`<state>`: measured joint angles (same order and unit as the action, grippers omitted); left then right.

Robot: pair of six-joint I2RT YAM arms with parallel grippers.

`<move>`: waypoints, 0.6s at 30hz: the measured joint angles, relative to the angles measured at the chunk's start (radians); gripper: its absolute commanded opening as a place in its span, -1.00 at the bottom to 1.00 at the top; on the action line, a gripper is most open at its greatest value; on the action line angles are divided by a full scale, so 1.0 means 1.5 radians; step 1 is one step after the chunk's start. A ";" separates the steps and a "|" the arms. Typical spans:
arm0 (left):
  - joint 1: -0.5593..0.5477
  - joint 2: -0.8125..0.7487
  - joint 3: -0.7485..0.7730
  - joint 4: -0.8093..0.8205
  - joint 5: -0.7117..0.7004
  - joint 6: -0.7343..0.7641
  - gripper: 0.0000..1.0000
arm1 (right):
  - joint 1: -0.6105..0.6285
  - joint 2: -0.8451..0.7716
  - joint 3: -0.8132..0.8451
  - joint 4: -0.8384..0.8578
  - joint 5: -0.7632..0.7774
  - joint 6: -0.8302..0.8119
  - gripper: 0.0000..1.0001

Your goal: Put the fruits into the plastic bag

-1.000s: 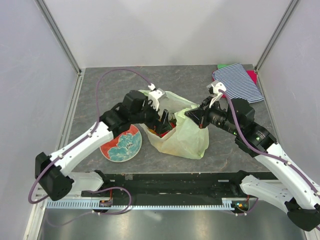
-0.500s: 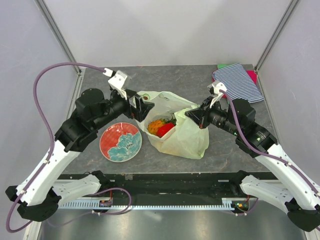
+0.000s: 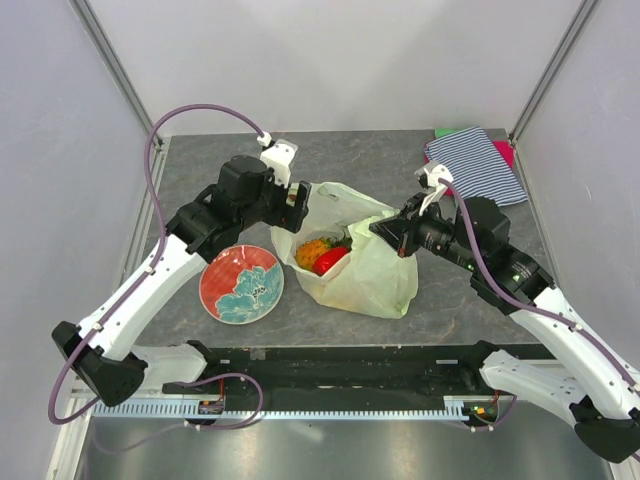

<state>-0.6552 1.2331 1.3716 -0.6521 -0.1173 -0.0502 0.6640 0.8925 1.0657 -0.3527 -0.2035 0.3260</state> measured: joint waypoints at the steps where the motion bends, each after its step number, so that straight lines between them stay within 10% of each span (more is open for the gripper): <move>1: 0.002 0.000 0.000 -0.006 -0.004 0.000 0.77 | 0.000 -0.001 0.000 0.000 0.001 0.000 -1.00; 4: 0.006 -0.009 -0.001 -0.008 -0.001 -0.001 0.34 | 0.000 -0.002 0.000 0.000 0.005 0.001 -1.00; 8: 0.014 -0.023 -0.013 -0.009 0.020 -0.007 -0.95 | 0.000 0.014 0.001 0.000 0.017 0.001 -1.00; 18: 0.196 -0.021 0.007 -0.025 0.192 -0.042 -0.97 | -0.010 0.156 0.212 -0.044 0.015 -0.036 -1.00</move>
<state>-0.3614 1.2015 1.3823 -0.6903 0.1703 -0.1135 0.6491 1.1267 1.3842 -0.4191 -0.1814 0.2718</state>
